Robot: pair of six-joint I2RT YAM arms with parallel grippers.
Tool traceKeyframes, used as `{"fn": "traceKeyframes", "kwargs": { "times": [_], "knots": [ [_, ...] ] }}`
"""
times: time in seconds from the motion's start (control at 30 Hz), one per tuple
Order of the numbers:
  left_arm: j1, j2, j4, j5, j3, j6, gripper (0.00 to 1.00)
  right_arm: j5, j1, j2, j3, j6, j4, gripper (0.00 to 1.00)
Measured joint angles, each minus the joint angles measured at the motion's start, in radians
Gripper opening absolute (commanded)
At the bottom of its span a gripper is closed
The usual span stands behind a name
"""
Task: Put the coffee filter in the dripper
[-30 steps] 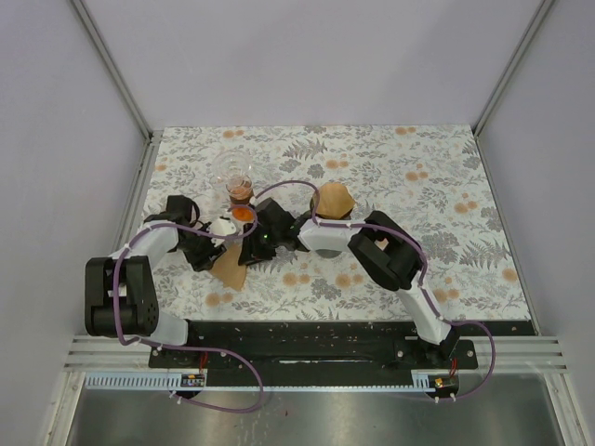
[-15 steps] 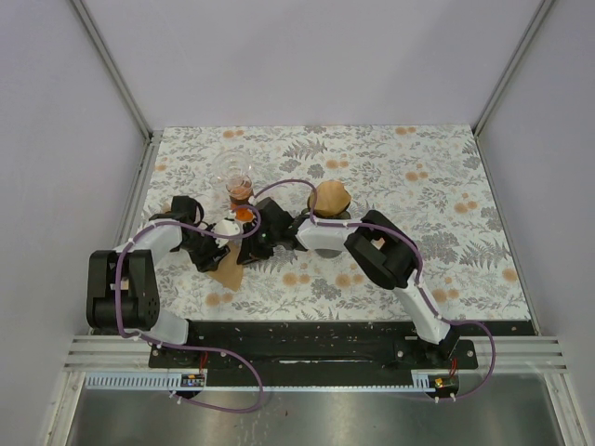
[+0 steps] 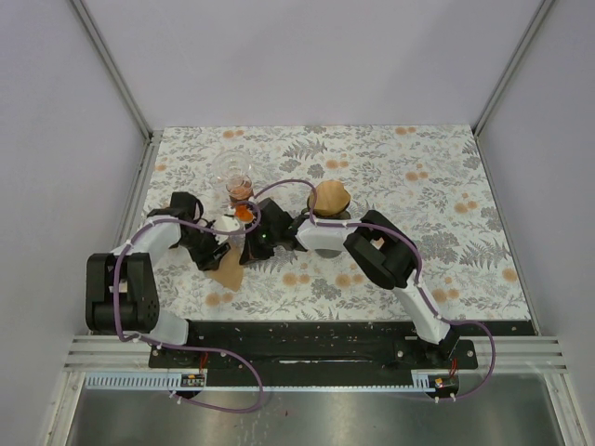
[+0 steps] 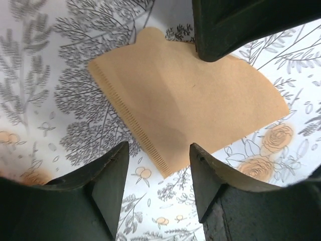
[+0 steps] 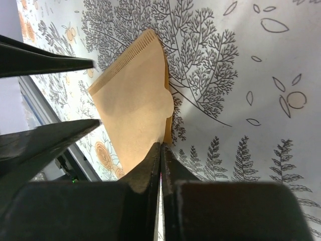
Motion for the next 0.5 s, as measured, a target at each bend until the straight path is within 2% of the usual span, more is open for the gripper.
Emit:
{"fn": "traceKeyframes", "kwargs": {
  "times": [0.2,0.4,0.5],
  "knots": [
    [0.003,-0.088,-0.135,0.016,0.144,-0.055,0.64,0.031,0.006,-0.031,-0.021,-0.067,-0.031,0.00],
    [0.013,-0.127,-0.282,0.051,0.330,-0.117,0.66,0.071,0.033,-0.114,-0.034,-0.185,-0.105,0.00],
    [0.014,-0.127,-0.341,0.078,0.377,-0.142,0.67,0.079,0.048,-0.161,-0.038,-0.242,-0.138,0.00]
  ]
}}
